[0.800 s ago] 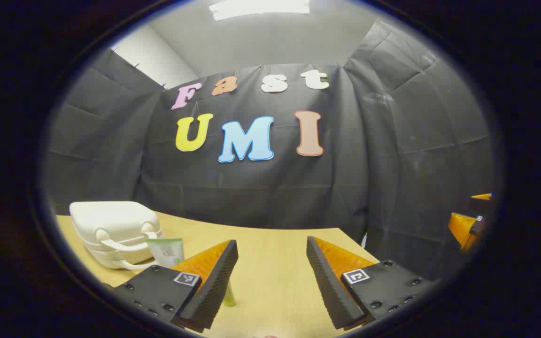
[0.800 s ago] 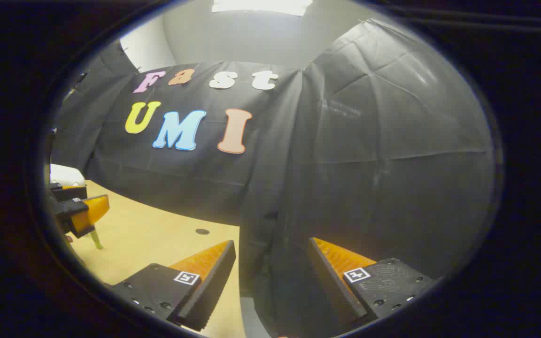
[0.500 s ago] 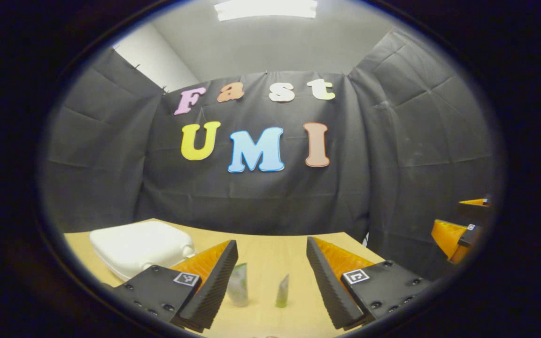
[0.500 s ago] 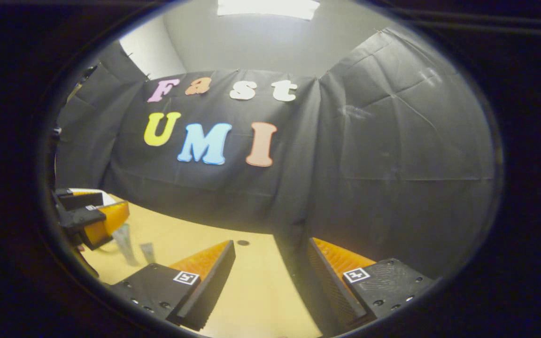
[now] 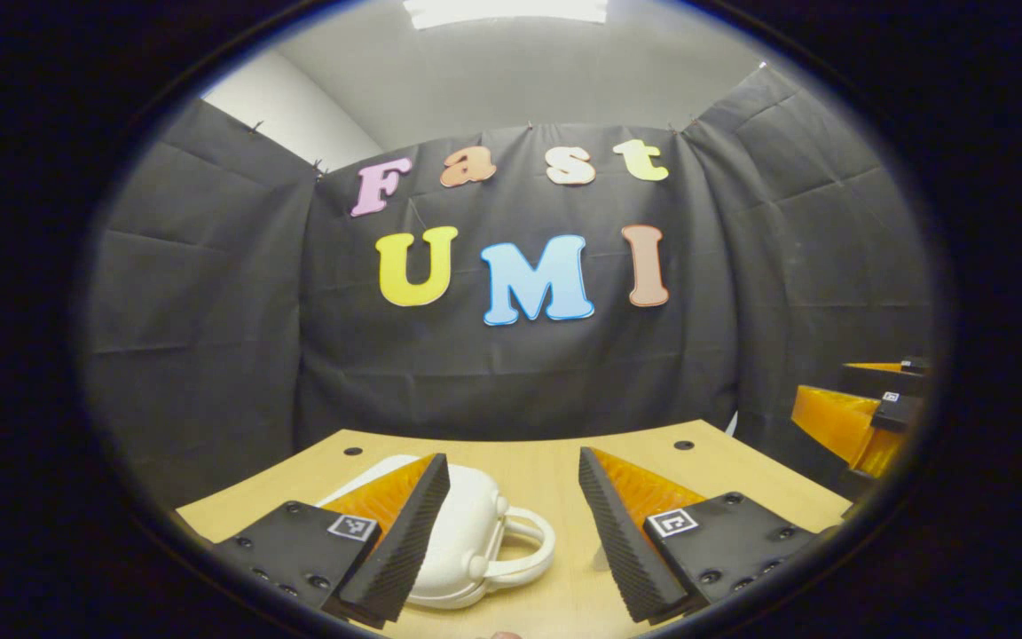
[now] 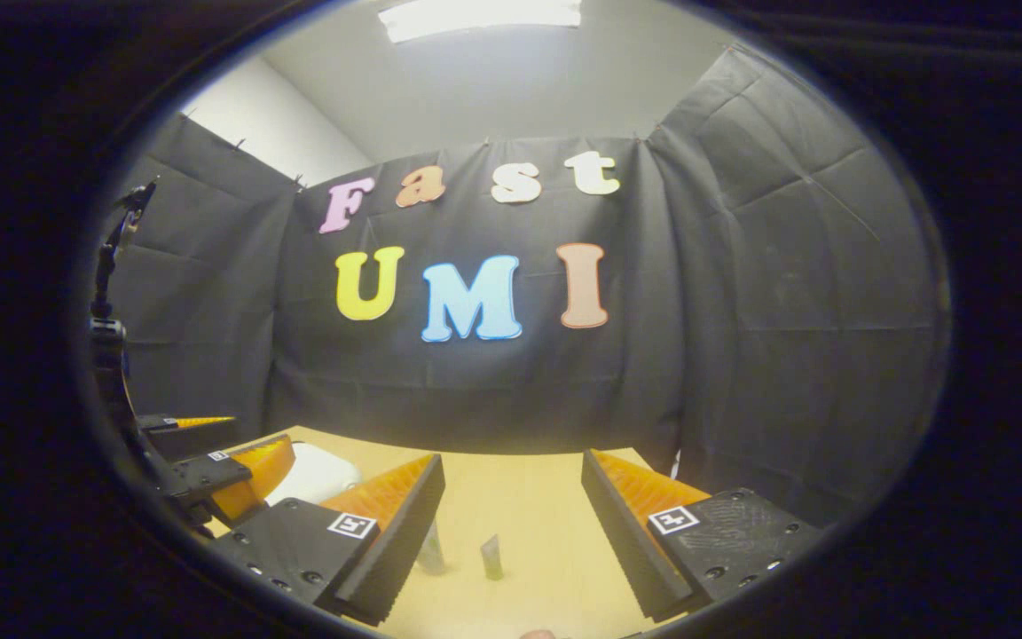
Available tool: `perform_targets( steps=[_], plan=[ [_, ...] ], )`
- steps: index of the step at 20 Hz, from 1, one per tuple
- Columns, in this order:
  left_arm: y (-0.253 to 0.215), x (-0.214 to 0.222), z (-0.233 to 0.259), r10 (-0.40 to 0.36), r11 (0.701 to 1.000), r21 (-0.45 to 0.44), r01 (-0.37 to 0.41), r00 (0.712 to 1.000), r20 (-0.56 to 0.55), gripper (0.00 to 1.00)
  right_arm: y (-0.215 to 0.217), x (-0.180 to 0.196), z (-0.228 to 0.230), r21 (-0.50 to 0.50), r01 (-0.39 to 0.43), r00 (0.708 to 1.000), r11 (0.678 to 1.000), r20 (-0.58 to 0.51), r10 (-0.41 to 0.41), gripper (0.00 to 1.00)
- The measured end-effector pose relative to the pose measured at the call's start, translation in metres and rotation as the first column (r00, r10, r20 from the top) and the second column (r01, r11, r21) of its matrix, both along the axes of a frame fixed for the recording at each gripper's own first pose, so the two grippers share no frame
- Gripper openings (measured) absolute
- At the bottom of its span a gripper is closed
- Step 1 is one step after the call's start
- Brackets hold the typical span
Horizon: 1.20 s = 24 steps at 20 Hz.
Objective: First open the suitcase, pack the skin care products into it, and then close the suitcase.
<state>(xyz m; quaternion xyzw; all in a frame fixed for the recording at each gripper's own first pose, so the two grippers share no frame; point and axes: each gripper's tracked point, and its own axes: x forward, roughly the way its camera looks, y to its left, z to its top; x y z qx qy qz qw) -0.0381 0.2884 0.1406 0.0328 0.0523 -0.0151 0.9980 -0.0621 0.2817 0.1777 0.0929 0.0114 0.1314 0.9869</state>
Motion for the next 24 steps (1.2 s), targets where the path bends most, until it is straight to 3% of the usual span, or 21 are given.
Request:
perform_targets(
  steps=[6,10,14,19,24],
  plan=[
    [-0.012,0.050,-0.022,-0.037,0.997,-0.074,0.029,0.992,-0.122,0.94,0.014,0.021,0.005,-0.090,-0.066,0.997,0.994,0.041,0.069,0.95],
    [-0.019,0.085,-0.048,-0.081,0.993,-0.104,0.055,0.961,-0.264,0.95,0.011,0.028,0.002,-0.123,-0.086,0.995,0.989,0.046,0.092,0.94],
    [-0.038,0.106,-0.101,-0.179,0.983,-0.129,0.132,0.854,-0.489,0.95,0.002,0.039,-0.003,-0.095,-0.038,0.999,0.995,0.023,0.040,0.95],
    [-0.040,0.125,-0.160,-0.204,0.978,-0.175,0.110,0.653,-0.729,0.95,0.001,0.047,-0.021,-0.059,0.004,0.998,0.998,-0.068,-0.008,0.95],
    [-0.047,0.126,-0.195,-0.222,0.975,-0.200,0.097,0.475,-0.852,0.94,0.000,0.044,-0.032,-0.041,0.018,0.992,0.999,-0.120,-0.022,0.95]
  ],
)
